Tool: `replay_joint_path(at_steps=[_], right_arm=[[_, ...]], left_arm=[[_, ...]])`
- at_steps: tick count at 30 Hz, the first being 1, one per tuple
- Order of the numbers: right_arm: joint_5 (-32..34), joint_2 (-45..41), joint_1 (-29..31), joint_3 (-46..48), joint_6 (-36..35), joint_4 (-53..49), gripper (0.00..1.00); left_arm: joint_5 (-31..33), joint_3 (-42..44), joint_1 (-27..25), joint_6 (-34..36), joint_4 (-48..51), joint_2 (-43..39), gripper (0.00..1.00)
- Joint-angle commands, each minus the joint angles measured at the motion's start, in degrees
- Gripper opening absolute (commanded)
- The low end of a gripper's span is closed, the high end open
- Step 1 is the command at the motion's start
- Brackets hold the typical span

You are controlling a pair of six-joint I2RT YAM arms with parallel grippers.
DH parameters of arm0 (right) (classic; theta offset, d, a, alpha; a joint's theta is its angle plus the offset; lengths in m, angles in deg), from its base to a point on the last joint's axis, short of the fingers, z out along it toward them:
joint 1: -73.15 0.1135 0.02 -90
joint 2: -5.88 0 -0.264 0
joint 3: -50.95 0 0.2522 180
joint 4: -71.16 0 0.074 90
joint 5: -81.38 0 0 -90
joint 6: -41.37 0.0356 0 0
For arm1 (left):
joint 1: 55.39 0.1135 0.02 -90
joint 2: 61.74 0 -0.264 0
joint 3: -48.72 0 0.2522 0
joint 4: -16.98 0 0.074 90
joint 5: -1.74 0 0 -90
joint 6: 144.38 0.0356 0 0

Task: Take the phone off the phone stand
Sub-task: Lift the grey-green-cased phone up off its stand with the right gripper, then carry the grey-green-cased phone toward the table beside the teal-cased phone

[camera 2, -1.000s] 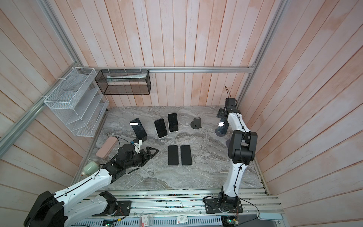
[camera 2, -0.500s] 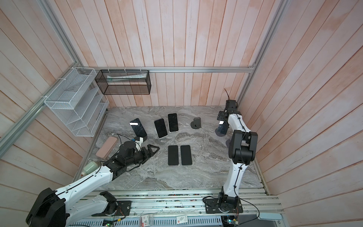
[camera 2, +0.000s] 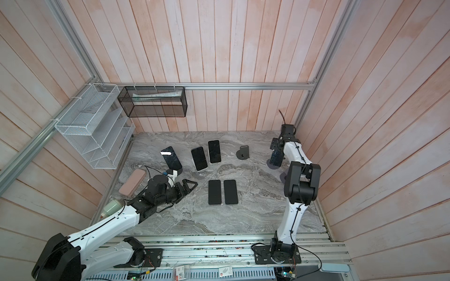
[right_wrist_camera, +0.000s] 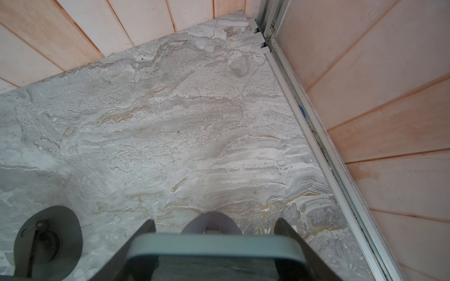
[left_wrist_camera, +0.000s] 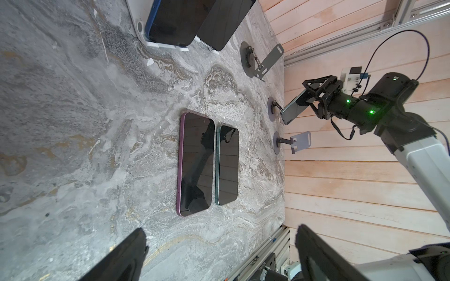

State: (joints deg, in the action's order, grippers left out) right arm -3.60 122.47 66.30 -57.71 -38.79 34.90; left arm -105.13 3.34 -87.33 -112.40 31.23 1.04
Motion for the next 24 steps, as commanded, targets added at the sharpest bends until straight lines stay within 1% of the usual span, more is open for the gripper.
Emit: replay_joint_path(at_steps=[1, 7, 16, 21, 24], right_arm=[[0.4, -4.1, -0.3, 1.7, 0.2, 2.1, 0.66], [0.9, -6.4, 0.0, 3.3, 0.9, 3.0, 0.64], [4.0, -11.5, 2.3, 5.3, 1.6, 3.4, 0.64], [6.3, -16.1, 5.6, 8.5, 2.1, 4.1, 0.64], [9.2, -19.1, 9.3, 11.2, 1.6, 4.1, 0.64]], left_arm=[[0.4, -1.4, -0.2, 1.4, 0.6, -0.6, 0.97], [0.7, -2.1, -0.2, 2.2, 1.2, -1.1, 0.97], [1.2, -2.7, -0.1, 2.9, 2.2, -1.9, 0.97], [1.9, -2.6, 0.0, 3.3, 2.3, -2.8, 0.97], [2.1, -3.2, 1.3, 4.2, 3.8, -4.4, 0.97]])
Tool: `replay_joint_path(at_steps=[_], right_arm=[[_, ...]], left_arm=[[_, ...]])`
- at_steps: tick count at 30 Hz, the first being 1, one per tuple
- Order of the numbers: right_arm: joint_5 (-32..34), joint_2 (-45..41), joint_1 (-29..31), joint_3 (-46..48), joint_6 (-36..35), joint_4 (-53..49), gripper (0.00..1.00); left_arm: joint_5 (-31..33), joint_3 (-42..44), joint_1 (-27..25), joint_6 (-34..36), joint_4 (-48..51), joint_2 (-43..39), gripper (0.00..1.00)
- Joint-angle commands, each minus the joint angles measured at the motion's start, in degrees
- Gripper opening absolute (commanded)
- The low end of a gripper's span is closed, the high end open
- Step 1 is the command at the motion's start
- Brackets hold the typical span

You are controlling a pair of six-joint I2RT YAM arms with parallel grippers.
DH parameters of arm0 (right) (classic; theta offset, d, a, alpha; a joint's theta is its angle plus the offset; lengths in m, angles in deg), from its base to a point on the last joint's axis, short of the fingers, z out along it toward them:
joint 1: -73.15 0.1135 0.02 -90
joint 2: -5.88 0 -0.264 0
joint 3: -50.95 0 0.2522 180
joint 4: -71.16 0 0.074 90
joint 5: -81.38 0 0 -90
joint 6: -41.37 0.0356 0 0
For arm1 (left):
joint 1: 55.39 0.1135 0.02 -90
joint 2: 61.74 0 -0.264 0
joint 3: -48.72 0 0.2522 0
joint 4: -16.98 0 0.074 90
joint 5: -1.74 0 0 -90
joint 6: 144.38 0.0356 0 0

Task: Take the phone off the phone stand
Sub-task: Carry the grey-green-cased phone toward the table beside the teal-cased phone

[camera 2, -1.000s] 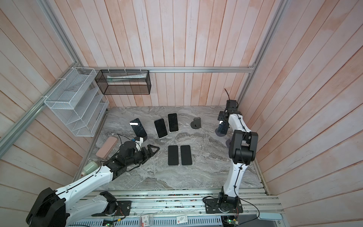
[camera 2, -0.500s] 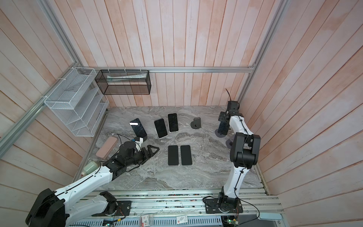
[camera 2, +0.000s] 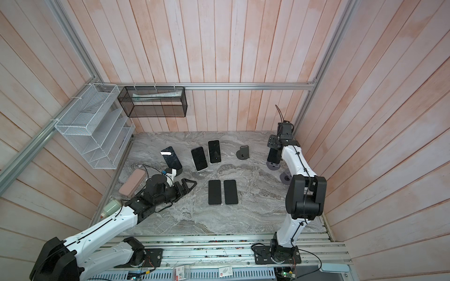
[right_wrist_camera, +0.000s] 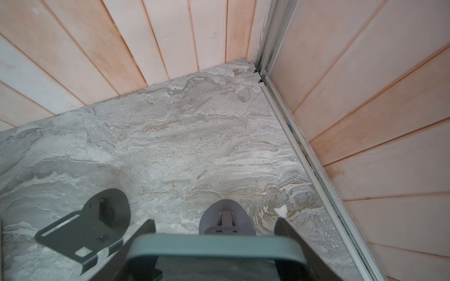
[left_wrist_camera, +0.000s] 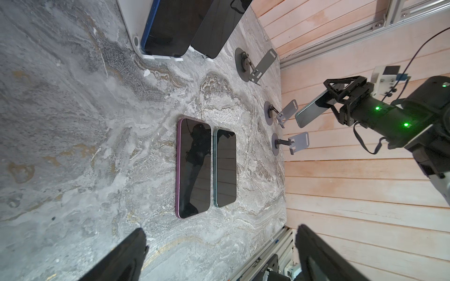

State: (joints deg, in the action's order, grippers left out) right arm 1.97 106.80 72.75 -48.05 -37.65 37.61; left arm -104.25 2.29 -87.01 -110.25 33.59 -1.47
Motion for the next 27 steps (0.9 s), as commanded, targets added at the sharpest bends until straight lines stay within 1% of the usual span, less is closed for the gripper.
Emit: replay_joint_path(at_steps=[1, 4, 6, 10, 12, 15, 18, 20, 21, 23, 27], right_arm=[[4.4, -4.5, 4.3, 2.6, 0.4, 1.4, 0.64], [5.9, -7.6, 8.2, 6.0, 0.7, 1.0, 0.64], [6.1, -9.6, 10.9, 8.5, 1.3, 1.0, 0.64], [8.5, -13.0, 17.6, 14.7, 3.1, 0.0, 0.64], [10.8, -14.3, 20.6, 18.0, 3.8, -1.2, 0.64], [10.5, -17.3, 22.8, 23.0, 3.9, -1.5, 0.64], [9.1, -20.3, 22.9, 27.4, 5.0, 0.0, 0.64], [7.0, -20.7, 23.0, 28.9, 6.0, 0.0, 0.64], [6.1, -20.5, 22.9, 29.6, 6.4, -0.1, 0.64], [4.8, -19.6, 23.0, 30.4, 7.0, -0.6, 0.64], [2.0, -17.8, 23.0, 31.2, 8.0, -0.9, 0.64]], left_arm=[[1.3, -2.4, 1.6, 2.5, 2.1, -2.9, 0.97], [2.2, -2.6, 4.6, 3.8, 4.3, -6.6, 0.98], [4.3, -2.1, 6.7, 4.2, 6.1, -9.7, 1.00], [12.4, 1.3, 8.8, 2.6, 8.8, -17.4, 1.00], [14.8, 3.8, 9.0, 1.5, 8.7, -21.4, 1.00], [16.8, 7.5, 8.9, -0.2, 7.8, -26.7, 1.00], [17.4, 9.7, 9.0, -1.2, 6.7, -29.3, 1.00], [16.8, 10.3, 8.9, -2.2, 5.8, -29.3, 1.00], [15.5, 10.4, 9.0, -2.5, 4.7, -28.6, 1.00], [11.2, 10.5, 8.9, -1.9, 1.4, -26.6, 1.00], [-0.7, 10.1, 8.9, -0.8, -6.4, -18.7, 1.00]])
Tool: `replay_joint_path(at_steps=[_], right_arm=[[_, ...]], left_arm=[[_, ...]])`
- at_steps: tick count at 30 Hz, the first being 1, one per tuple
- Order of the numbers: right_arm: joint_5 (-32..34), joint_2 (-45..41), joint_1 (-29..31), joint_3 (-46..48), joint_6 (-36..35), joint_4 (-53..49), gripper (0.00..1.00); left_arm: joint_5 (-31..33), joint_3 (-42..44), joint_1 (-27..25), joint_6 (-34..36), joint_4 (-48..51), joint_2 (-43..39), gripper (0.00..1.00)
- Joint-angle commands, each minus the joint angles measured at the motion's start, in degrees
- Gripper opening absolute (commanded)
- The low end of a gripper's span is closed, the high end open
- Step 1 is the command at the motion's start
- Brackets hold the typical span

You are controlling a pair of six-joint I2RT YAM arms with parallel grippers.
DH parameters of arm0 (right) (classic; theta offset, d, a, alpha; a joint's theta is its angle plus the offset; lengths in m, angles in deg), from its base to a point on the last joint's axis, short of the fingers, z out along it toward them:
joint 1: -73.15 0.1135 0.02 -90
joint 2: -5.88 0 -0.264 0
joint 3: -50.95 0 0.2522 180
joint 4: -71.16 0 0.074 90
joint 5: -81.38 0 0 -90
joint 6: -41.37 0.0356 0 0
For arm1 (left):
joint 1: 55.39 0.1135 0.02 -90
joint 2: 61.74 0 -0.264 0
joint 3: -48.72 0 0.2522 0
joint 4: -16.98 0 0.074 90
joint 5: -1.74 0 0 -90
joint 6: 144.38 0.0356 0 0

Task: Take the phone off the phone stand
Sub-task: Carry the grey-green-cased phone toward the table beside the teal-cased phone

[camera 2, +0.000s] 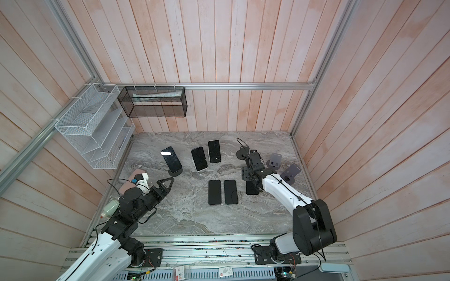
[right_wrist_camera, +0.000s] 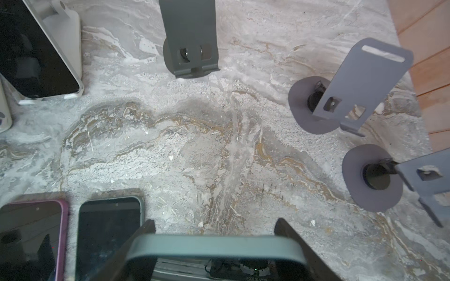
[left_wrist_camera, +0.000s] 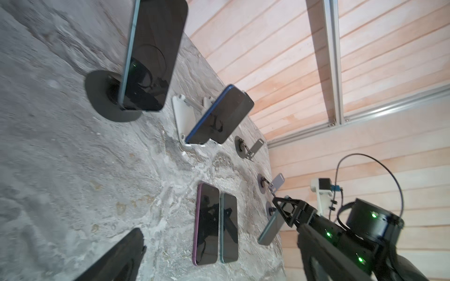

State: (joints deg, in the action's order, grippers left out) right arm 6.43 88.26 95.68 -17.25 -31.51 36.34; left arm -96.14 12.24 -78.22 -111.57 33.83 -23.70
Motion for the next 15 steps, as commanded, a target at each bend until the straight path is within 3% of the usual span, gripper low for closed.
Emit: replay_joint_path(at_steps=[1, 4, 9, 15], right_arm=[[-2.7, 0.8, 0.3, 0.9, 2.1, 1.2, 0.64], [-3.6, 1.6, 0.7, 1.7, 2.7, 2.1, 0.64], [-3.3, 4.7, 0.9, 2.1, 2.3, 2.3, 0.64], [-2.9, 7.5, 0.9, 2.6, 1.9, 4.0, 0.64]], left_arm=[[-11.5, 0.0, 0.0, 0.1, -8.6, 6.1, 1.00], [-16.6, -0.1, -2.2, -0.6, -14.8, 13.0, 1.00], [-14.1, -4.0, -10.4, 2.0, -17.2, 20.9, 1.00], [-14.1, -5.7, -11.3, 1.9, -18.8, 25.0, 1.00]])
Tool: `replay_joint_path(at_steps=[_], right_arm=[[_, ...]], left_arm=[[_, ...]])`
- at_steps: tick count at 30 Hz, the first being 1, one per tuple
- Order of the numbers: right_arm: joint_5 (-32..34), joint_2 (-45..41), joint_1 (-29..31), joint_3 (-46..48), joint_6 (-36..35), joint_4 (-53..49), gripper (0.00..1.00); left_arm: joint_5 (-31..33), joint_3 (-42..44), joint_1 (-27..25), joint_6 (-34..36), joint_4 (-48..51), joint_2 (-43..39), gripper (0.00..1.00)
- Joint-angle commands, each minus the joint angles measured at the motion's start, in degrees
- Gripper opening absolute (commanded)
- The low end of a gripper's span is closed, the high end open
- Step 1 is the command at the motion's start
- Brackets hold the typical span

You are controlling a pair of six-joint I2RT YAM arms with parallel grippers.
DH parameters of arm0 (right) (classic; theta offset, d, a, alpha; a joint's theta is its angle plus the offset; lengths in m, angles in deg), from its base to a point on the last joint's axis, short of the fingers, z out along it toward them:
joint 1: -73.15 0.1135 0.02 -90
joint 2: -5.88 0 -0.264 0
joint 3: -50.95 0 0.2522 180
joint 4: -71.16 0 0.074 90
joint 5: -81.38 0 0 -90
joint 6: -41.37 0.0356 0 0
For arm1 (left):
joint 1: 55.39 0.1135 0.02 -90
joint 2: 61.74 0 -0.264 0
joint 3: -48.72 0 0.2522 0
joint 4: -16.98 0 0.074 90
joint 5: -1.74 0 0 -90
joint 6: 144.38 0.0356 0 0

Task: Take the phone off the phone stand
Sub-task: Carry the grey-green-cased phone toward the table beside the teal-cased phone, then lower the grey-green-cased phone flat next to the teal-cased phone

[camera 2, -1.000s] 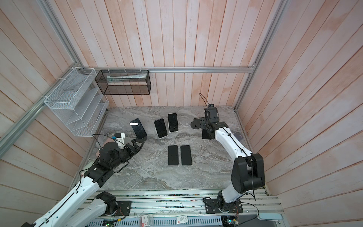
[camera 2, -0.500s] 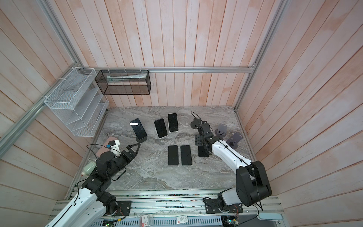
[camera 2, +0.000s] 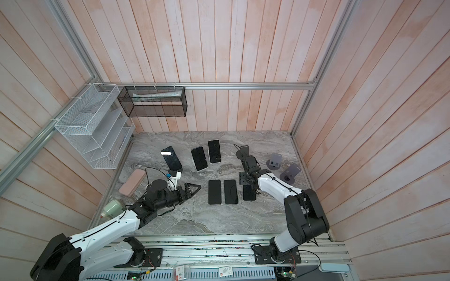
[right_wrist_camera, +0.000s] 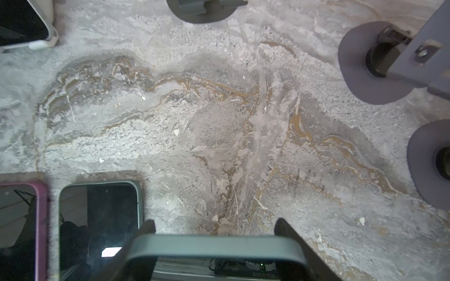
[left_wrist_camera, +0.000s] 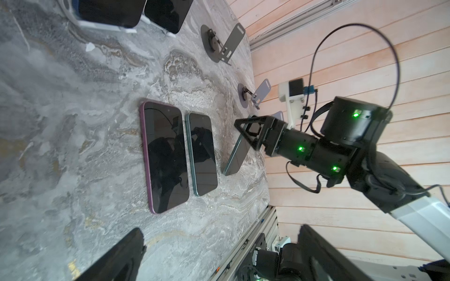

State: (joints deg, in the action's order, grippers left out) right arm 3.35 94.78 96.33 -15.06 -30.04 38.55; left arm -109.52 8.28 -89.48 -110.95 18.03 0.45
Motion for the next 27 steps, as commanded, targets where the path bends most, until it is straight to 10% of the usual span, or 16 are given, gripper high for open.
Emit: replay_joint_path(at_steps=[1, 27], right_arm=[[0.0, 1.6, 0.3, 0.3, 0.4, 1.8, 0.64], [-1.6, 9.5, 0.2, 1.7, 0.7, 5.2, 0.71]], left_arm=[[-0.8, -1.9, -0.1, 1.4, -3.0, 1.2, 1.00], [0.0, -2.5, -0.1, 1.6, -0.3, 2.7, 1.00]])
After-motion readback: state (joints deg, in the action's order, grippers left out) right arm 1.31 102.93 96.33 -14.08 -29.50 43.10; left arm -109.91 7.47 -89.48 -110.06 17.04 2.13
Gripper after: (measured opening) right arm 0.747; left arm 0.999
